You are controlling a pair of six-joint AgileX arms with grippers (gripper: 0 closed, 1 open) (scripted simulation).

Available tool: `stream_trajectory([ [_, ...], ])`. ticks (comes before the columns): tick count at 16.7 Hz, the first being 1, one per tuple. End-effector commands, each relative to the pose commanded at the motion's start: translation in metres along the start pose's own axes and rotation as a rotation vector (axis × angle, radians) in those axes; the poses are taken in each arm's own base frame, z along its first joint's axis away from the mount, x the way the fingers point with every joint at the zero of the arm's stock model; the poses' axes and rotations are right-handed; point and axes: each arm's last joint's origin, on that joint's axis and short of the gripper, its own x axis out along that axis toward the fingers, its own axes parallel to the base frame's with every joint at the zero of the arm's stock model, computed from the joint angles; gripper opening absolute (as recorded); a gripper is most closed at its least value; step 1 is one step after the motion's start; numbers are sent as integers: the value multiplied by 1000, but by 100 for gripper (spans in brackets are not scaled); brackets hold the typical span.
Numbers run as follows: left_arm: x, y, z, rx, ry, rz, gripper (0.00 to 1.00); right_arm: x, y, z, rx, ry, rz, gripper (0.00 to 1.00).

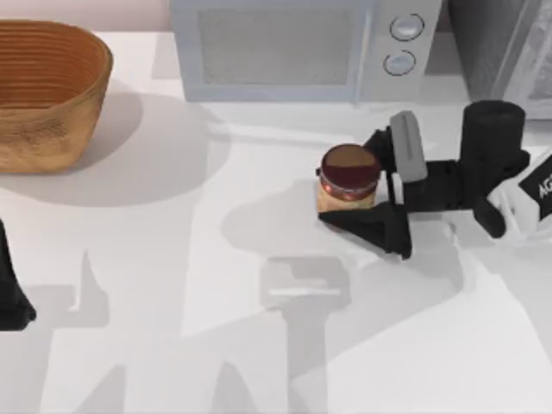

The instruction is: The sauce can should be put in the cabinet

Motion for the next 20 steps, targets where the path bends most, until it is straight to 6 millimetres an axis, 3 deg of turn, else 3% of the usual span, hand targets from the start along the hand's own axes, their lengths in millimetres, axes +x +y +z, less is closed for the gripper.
stream_trajectory([
  [14, 0, 0, 0, 0, 0, 0, 100, -13, 2, 123, 3, 1, 1, 0],
  [16, 0, 0, 0, 0, 0, 0, 100, -14, 3, 131, -1, -1, 4, 0],
  [20, 0, 0, 0, 0, 0, 0, 100, -14, 3, 129, 3, 0, 4, 0],
])
